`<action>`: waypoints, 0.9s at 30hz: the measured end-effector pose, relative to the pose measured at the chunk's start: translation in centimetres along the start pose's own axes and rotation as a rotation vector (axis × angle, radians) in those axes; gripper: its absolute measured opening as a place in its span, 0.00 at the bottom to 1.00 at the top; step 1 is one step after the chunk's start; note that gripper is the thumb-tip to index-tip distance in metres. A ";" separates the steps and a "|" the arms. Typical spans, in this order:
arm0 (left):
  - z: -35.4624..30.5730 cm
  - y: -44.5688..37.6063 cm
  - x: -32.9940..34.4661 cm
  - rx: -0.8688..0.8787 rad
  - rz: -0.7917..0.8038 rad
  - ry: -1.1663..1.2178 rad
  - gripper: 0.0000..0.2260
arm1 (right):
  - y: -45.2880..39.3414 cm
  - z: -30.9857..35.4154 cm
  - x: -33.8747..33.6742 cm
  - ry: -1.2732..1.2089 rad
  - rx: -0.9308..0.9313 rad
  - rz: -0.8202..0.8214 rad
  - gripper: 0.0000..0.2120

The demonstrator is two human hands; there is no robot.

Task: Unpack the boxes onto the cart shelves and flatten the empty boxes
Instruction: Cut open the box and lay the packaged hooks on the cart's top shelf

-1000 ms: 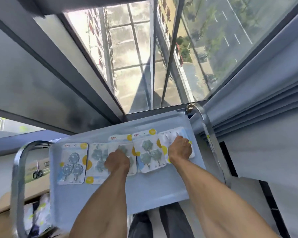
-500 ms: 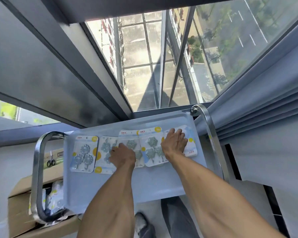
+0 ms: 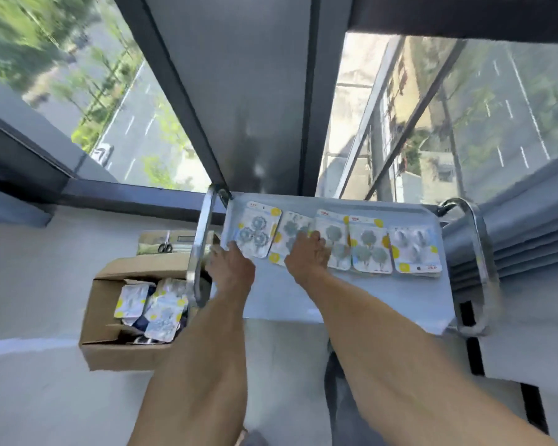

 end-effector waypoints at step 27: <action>50.0 -18.9 1.0 -0.091 0.145 0.055 0.18 | 2.5 42.9 36.8 0.170 -0.065 0.149 0.20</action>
Point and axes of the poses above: each hand's wrist, its own y-axis away from the middle knuckle, its own x-axis out of the palm, z = x × y, the point moved 7 cm from there along -y, towards the middle knuckle, and after that the axes turned 8 degrees about z, right-handed, at the moved point
